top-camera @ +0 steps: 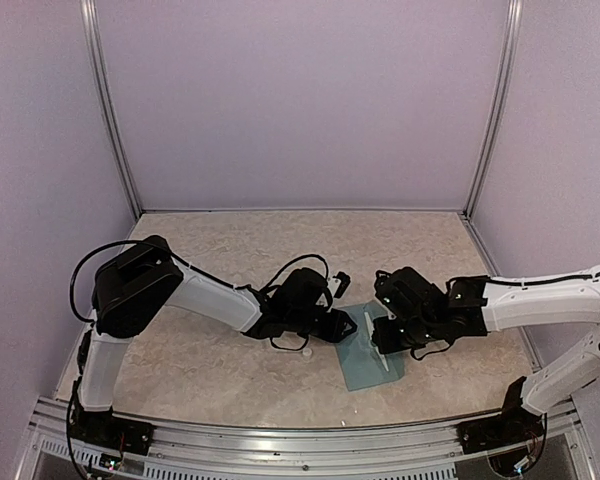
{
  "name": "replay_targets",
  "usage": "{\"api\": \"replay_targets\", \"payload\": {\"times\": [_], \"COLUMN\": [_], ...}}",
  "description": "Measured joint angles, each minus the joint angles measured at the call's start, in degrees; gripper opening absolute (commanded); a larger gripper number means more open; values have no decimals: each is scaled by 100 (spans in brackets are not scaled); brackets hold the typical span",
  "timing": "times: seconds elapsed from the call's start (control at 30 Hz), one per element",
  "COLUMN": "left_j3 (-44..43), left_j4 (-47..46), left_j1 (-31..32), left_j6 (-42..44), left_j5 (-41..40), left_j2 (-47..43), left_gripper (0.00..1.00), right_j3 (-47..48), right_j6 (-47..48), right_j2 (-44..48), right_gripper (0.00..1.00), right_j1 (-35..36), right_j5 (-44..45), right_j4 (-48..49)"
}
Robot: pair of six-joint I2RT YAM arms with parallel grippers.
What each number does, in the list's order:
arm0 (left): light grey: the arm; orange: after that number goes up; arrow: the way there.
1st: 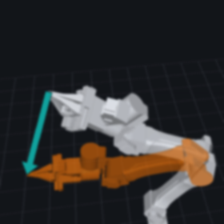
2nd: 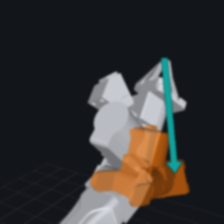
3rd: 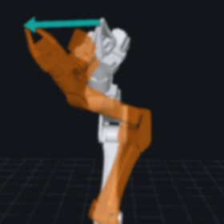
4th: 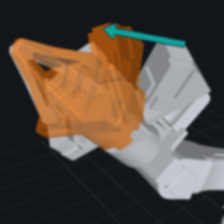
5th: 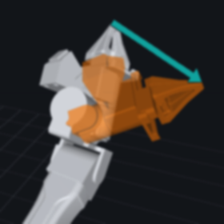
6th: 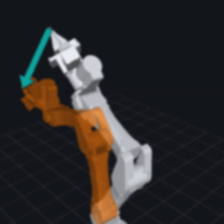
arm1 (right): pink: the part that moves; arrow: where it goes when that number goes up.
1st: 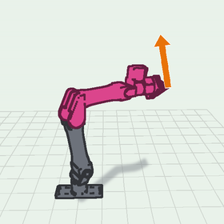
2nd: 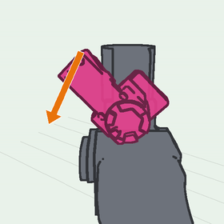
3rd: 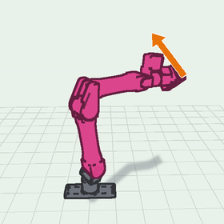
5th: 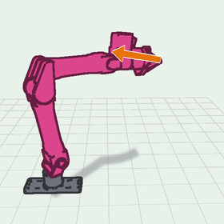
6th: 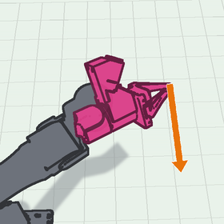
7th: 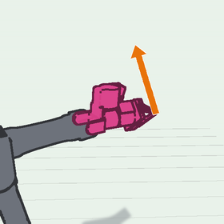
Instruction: Place the letter into the envelope and seal it
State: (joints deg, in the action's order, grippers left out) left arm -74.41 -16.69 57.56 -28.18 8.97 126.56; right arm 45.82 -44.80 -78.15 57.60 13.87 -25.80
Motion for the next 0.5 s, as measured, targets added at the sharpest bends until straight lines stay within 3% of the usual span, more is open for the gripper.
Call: {"api": "replay_targets", "payload": {"times": [0.5], "left_j3": [0], "left_j4": [0], "left_j1": [-2], "left_j6": [-4], "left_j5": [2], "left_j2": [0], "left_gripper": [30], "right_j3": [0], "right_j6": [57], "right_j2": [-573], "right_gripper": [0], "right_j1": [15], "right_j5": [0], "right_j4": [157]}}
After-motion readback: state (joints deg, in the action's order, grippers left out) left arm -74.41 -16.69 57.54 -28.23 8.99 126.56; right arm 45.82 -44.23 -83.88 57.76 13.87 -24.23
